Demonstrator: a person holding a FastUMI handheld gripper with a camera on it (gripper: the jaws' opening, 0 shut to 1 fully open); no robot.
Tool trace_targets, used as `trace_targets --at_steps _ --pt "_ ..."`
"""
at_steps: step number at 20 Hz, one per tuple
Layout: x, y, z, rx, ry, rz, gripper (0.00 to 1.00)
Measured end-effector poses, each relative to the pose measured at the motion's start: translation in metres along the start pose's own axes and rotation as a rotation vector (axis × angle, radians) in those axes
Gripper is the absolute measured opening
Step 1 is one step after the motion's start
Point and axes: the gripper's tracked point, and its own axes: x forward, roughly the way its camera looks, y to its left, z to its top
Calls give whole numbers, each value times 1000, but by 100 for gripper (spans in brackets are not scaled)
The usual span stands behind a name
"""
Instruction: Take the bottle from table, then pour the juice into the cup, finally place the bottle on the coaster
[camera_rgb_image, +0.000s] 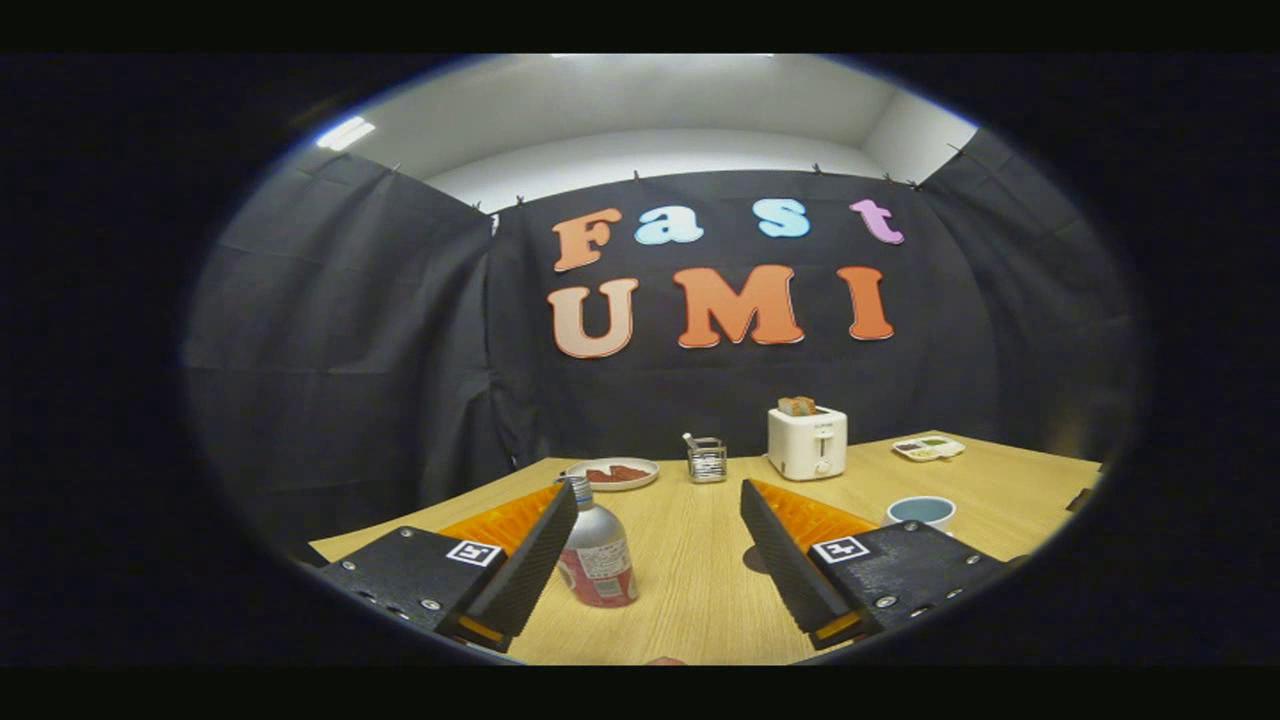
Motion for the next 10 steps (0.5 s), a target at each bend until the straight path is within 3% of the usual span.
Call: trace_targets --at_steps 10 --pt "-6 -81 1 102 -31 -121 97"
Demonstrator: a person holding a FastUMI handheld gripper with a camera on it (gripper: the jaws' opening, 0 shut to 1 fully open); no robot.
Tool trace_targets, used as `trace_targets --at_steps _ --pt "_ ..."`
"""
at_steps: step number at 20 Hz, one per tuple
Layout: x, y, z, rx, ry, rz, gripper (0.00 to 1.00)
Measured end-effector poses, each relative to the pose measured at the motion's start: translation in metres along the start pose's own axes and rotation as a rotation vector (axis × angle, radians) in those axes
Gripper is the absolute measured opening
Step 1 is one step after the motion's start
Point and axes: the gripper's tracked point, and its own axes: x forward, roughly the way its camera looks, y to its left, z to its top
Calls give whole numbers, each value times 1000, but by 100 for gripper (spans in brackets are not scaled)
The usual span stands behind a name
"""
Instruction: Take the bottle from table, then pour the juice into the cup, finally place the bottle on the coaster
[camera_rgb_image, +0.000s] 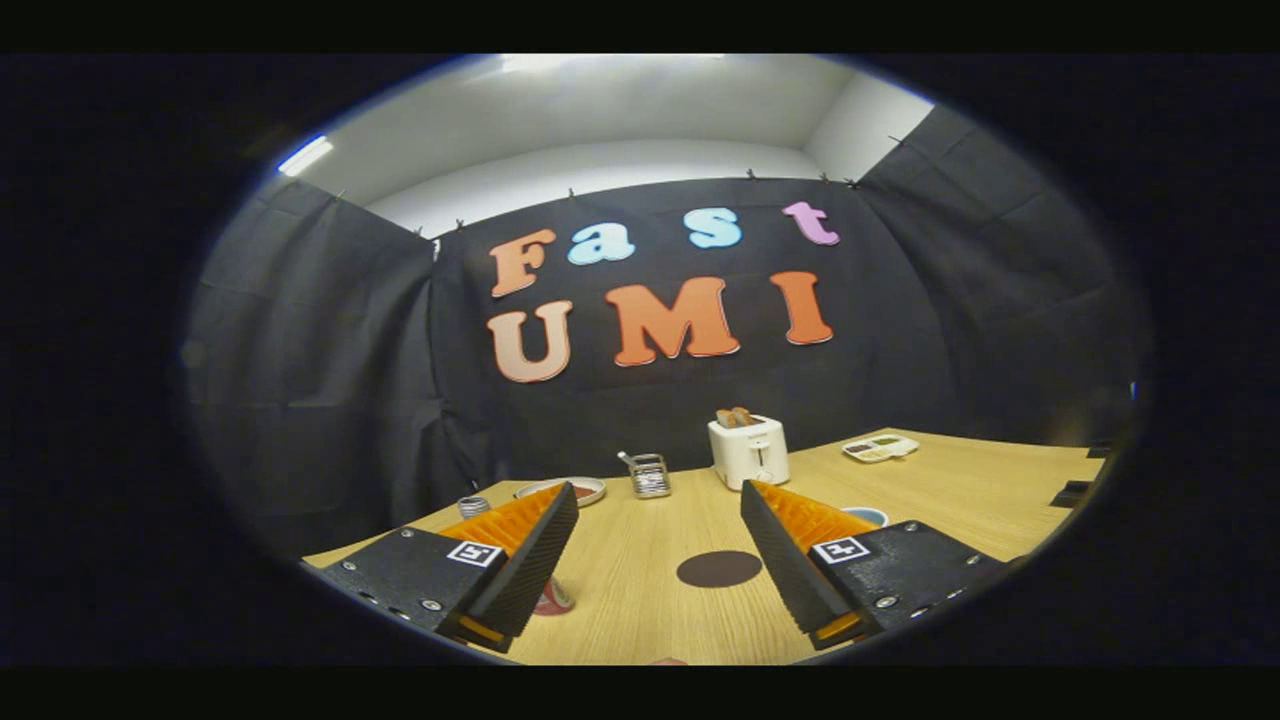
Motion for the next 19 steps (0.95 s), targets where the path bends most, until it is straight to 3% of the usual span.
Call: trace_targets --at_steps 7,19 --pt "-1 -25 -8 3 -7 -81 99" --pt "-1 5 0 -52 -6 -24 99"
